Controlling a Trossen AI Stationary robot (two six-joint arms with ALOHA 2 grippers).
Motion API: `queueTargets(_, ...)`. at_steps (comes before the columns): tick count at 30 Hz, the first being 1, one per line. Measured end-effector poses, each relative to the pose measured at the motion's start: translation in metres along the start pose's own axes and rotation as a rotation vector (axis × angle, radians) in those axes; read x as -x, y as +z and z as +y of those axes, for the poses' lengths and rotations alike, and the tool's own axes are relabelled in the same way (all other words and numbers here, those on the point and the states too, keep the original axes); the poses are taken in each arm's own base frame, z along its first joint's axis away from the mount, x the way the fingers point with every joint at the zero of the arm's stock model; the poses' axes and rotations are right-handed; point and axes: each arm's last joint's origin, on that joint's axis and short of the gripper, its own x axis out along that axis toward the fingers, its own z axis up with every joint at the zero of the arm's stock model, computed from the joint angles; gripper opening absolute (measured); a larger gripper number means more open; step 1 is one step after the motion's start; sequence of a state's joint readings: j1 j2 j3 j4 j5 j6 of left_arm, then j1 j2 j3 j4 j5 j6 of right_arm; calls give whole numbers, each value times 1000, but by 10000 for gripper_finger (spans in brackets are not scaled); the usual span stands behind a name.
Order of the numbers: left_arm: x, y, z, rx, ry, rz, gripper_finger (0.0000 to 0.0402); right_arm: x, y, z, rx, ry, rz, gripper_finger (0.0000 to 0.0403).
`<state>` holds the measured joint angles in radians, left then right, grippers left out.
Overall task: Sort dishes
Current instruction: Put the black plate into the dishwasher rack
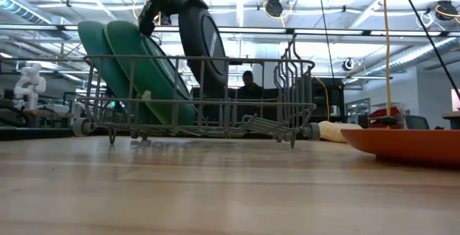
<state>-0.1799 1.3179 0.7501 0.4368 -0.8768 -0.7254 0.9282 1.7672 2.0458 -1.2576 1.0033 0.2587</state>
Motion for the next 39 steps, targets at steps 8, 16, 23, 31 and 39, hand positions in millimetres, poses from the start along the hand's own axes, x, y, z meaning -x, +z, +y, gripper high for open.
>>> queueTargets(8, 0, 1, 1, -19, 37, -11, 30, -3, -6, 7, 36, -65, -3, 183)
queueTargets(16, -1, 2, 0, -18, 47, -27, 68, -2, -6, 7, 34, -66, -5, 183)
queueTargets(23, -1, 2, 0, -11, 40, -23, 82, -2, -6, 7, 33, -65, -6, 183)
queueTargets(31, -1, 3, -2, -11, 17, -15, 85, -1, -6, 8, 33, -60, -9, 183)
queueTargets(39, 0, 9, -22, -371, -330, 94, 86, -1, -6, 8, 29, -60, -9, 183)
